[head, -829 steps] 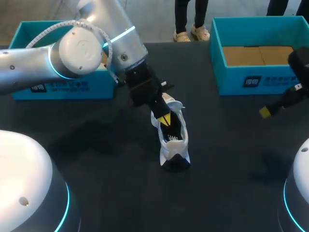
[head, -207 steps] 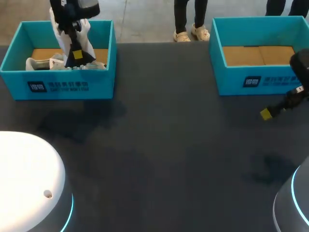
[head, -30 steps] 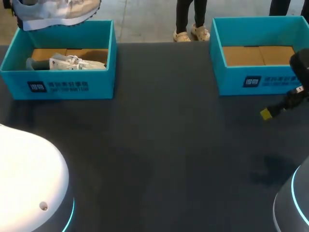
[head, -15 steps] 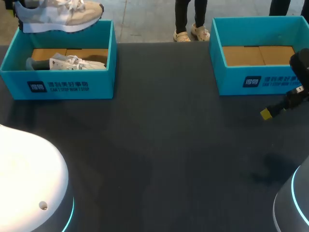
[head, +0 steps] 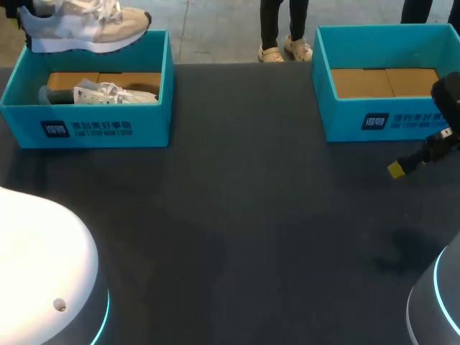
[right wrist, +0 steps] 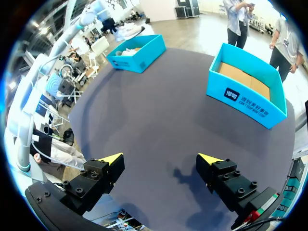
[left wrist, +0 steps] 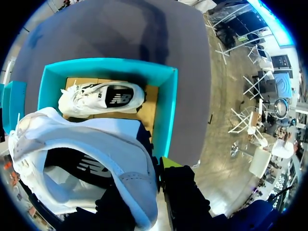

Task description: Take the shoe out of the shoebox, open the shoe tongue, remove and reinsert the insole, then place the shoe into the shoebox

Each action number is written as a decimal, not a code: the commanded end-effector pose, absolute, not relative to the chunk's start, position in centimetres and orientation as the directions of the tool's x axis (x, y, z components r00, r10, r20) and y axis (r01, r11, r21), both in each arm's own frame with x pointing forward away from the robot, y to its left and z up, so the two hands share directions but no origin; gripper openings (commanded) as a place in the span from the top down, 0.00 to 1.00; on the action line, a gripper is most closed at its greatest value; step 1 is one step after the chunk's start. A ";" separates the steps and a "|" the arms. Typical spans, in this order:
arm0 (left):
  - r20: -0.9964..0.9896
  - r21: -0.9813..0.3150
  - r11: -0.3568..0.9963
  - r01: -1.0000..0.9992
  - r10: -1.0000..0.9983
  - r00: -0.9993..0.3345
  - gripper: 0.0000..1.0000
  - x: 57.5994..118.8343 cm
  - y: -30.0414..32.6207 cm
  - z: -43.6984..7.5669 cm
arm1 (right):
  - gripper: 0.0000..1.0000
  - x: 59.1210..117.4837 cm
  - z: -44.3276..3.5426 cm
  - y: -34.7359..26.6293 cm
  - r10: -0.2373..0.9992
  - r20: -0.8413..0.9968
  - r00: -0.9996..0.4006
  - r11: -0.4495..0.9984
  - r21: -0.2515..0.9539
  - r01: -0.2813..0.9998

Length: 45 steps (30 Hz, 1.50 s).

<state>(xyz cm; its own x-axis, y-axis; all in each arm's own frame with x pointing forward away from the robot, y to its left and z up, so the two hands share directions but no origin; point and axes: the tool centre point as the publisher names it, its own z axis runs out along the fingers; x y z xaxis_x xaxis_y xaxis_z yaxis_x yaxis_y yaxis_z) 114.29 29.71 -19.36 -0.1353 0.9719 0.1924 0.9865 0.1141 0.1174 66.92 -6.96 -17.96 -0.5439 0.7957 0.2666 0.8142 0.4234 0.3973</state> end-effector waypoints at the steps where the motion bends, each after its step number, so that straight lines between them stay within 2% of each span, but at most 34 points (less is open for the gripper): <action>1: 0.189 0.116 0.107 0.987 0.974 -0.128 1.00 114.8 29.7 -20.3 | 0.00 66.9 -18.1 -6.9 0.797 0.266 -0.543 0.422 0.397 0.815; 6: 0.188 0.097 0.109 0.989 0.974 -0.125 1.00 115.2 29.5 -21.8 | 0.00 66.9 -18.1 -6.9 0.797 0.266 -0.543 0.422 0.397 0.815; 17: 0.188 0.097 0.109 0.989 0.974 -0.125 1.00 115.2 29.5 -21.8 | 0.00 66.9 -18.1 -6.9 0.797 0.266 -0.543 0.422 0.397 0.815; 18: 0.194 0.090 0.128 0.988 0.970 -0.144 1.00 116.3 29.4 -25.0 | 0.00 66.9 -18.1 -6.9 0.797 0.266 -0.543 0.422 0.397 0.815; 20: 0.199 0.083 0.134 0.987 0.969 -0.148 1.00 116.4 29.4 -25.3 | 0.00 66.9 -18.1 -6.9 0.797 0.266 -0.543 0.422 0.397 0.815; 45: 0.171 0.105 0.134 0.985 0.974 -0.151 1.00 116.1 29.3 -24.5 | 0.00 66.9 -18.1 -6.9 0.797 0.266 -0.543 0.422 0.397 0.815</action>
<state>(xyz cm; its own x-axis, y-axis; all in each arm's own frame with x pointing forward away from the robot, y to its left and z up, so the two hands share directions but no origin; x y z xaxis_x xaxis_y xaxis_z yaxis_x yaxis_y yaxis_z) 116.41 29.32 -24.67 -0.1523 0.9732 0.1722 0.9857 0.1367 0.0989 66.92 -6.95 -17.97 -0.5438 0.7957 0.2666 0.8142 0.4233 0.3973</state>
